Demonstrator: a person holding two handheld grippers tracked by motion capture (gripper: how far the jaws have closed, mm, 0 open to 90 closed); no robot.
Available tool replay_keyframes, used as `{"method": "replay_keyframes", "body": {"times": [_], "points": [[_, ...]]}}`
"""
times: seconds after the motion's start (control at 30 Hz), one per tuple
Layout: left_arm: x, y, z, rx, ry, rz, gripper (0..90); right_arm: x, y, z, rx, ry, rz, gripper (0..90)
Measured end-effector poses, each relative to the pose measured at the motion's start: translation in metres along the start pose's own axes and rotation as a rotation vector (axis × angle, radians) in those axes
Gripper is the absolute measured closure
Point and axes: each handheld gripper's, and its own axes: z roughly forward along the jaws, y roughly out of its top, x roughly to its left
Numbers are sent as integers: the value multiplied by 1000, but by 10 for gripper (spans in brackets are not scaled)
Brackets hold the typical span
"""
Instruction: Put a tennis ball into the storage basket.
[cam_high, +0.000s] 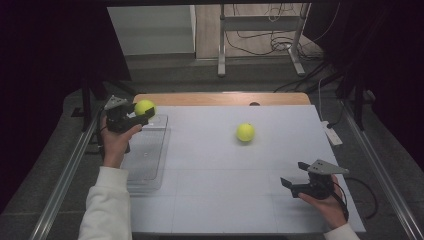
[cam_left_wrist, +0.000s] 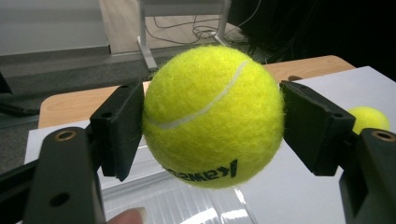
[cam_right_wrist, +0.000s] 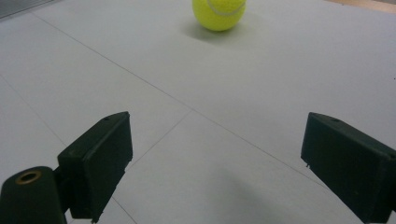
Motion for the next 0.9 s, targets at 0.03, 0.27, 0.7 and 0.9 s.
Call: {"method": "replay_keyframes", "body": {"times": [0.03,0.27,0.7,0.9], "points": [[2,-1,0,2,6,-2,269,0,0,0,0,-1,0,92],[11,-4,2,14,38,-20,269,0,0,0,0,-4,0,92],[21,-7,-1,11,75,-44,269,0,0,0,1,-4,0,92],[26,-8,-2,14,91,-56,269,0,0,0,1,-4,-1,92]]}}
